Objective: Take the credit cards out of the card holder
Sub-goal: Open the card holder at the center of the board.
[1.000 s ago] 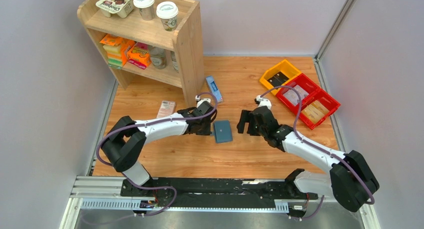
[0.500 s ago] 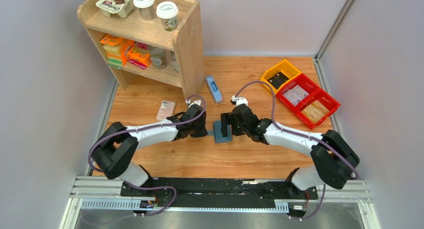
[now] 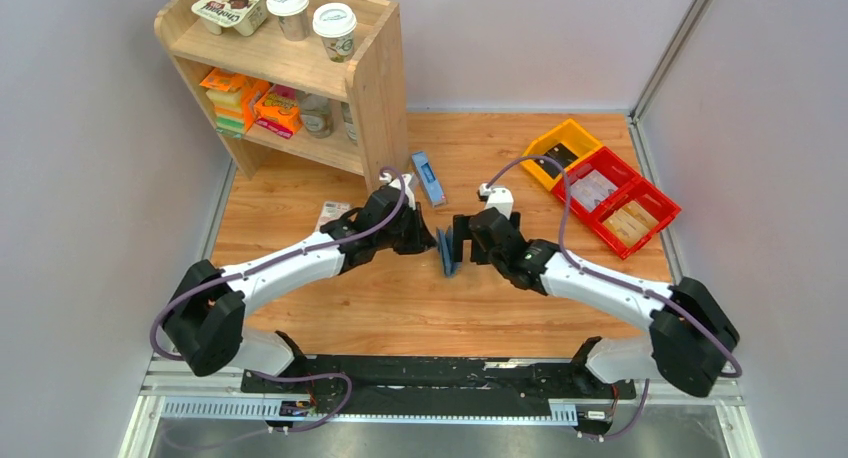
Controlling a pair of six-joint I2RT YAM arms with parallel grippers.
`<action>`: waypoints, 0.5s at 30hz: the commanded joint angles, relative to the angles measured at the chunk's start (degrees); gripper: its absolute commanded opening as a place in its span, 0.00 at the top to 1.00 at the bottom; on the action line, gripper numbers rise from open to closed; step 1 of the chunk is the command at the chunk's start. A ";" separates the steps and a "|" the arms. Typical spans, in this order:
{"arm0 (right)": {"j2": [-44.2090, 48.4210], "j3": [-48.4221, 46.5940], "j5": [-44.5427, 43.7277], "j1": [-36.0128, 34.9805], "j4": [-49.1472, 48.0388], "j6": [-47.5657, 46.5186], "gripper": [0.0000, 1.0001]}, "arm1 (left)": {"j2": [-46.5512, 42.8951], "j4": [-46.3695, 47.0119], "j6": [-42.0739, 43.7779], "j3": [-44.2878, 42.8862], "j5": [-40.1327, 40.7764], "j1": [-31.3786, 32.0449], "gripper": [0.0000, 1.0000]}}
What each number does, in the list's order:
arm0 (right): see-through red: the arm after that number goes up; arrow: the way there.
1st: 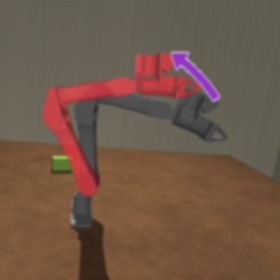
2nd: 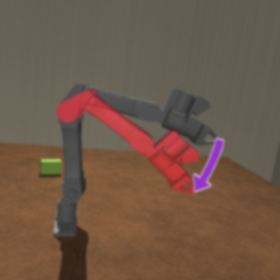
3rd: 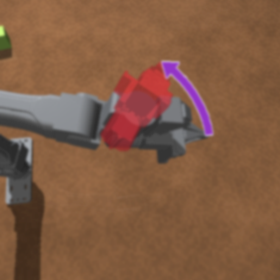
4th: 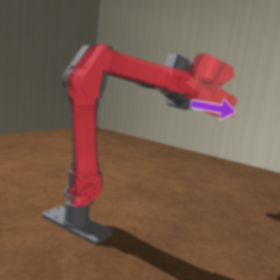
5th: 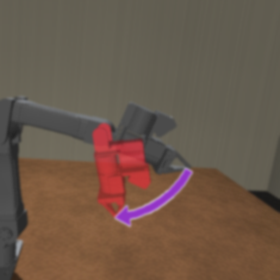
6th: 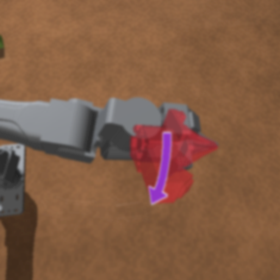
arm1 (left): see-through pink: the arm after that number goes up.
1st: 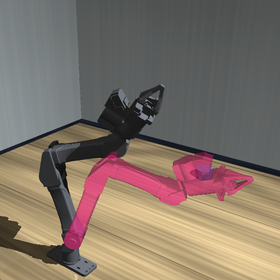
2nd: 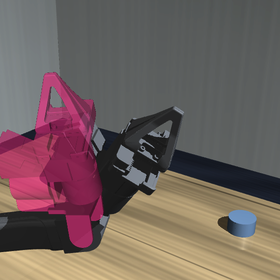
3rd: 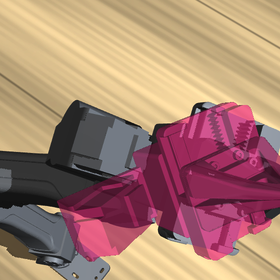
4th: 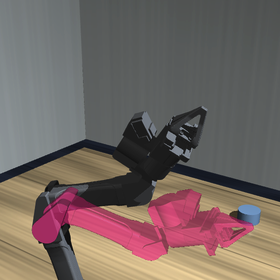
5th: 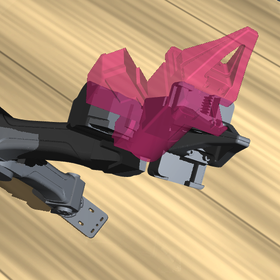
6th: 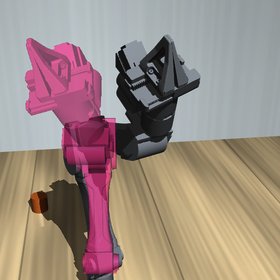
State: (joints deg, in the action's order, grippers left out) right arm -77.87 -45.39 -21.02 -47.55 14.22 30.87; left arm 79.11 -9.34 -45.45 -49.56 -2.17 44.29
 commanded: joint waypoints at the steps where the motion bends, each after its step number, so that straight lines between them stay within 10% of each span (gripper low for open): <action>1: 7.28 3.10 -8.60 0.09 0.28 2.70 0.00 | 2.44 3.28 1.33 -5.80 -6.79 1.93 1.00; 15: 7.82 5.22 2.28 0.09 -5.95 -1.51 0.00 | -3.60 0.04 -5.00 4.20 -0.12 -1.49 1.00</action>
State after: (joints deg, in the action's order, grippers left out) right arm -69.25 -39.72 -23.09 -47.44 13.41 31.14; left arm 80.27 -7.20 -48.01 -48.93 -5.87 44.40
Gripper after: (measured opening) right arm 0.998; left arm 0.009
